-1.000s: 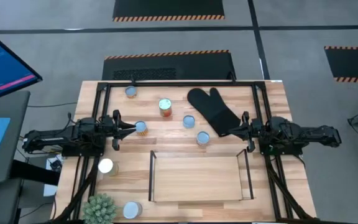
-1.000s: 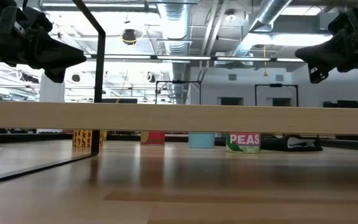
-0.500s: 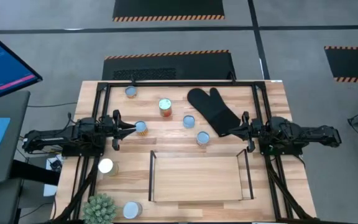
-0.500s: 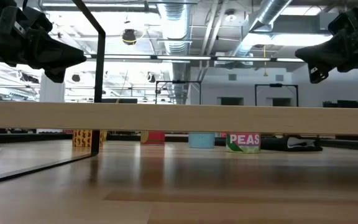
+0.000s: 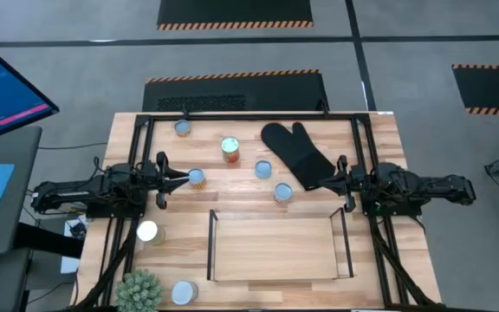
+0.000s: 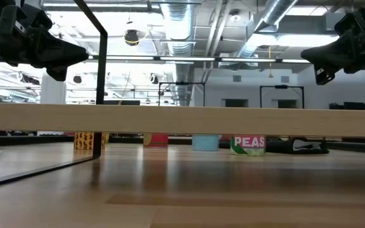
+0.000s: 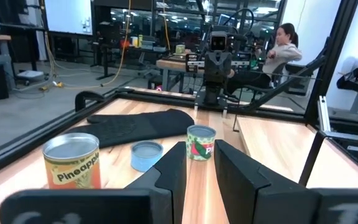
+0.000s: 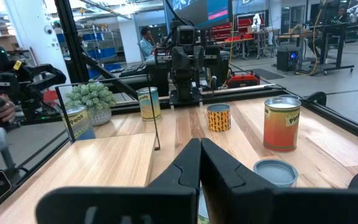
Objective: Pick and place cans onto a shelf
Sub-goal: Put the canned pineapple on the shelf
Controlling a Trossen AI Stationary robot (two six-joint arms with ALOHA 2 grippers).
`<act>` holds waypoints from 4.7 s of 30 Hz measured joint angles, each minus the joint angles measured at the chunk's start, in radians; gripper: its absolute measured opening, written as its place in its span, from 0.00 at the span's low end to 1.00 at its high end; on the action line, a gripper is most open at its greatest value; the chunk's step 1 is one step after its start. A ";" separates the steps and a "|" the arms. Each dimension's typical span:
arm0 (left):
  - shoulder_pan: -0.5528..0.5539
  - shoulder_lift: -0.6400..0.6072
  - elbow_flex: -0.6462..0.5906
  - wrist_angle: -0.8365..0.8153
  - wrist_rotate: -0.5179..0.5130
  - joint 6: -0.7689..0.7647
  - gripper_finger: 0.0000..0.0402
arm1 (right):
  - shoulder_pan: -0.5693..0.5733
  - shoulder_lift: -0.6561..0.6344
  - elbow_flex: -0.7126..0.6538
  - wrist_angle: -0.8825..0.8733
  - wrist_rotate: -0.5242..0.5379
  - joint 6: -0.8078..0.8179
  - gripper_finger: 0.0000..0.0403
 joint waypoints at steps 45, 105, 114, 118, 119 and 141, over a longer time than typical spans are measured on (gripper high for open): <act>0.000 0.007 0.002 0.339 -0.356 0.218 0.18 | -0.078 0.000 0.000 0.387 0.292 -0.350 0.08; 0.466 1.579 1.374 -0.783 0.143 0.383 0.18 | -0.472 0.359 0.128 0.286 0.497 0.227 0.08; 0.454 1.617 1.374 -0.803 0.165 0.398 0.18 | -0.472 0.359 0.128 0.284 0.497 0.227 0.08; 0.430 1.620 1.374 -0.816 0.186 0.434 0.18 | -0.472 0.359 0.128 0.261 0.497 0.227 0.08; 0.422 1.620 1.374 -0.814 0.192 0.444 0.18 | -0.472 0.359 0.128 0.254 0.497 0.227 0.08; 0.355 1.773 1.373 -0.832 0.011 0.384 0.47 | -0.462 0.359 0.128 0.233 0.494 0.238 0.08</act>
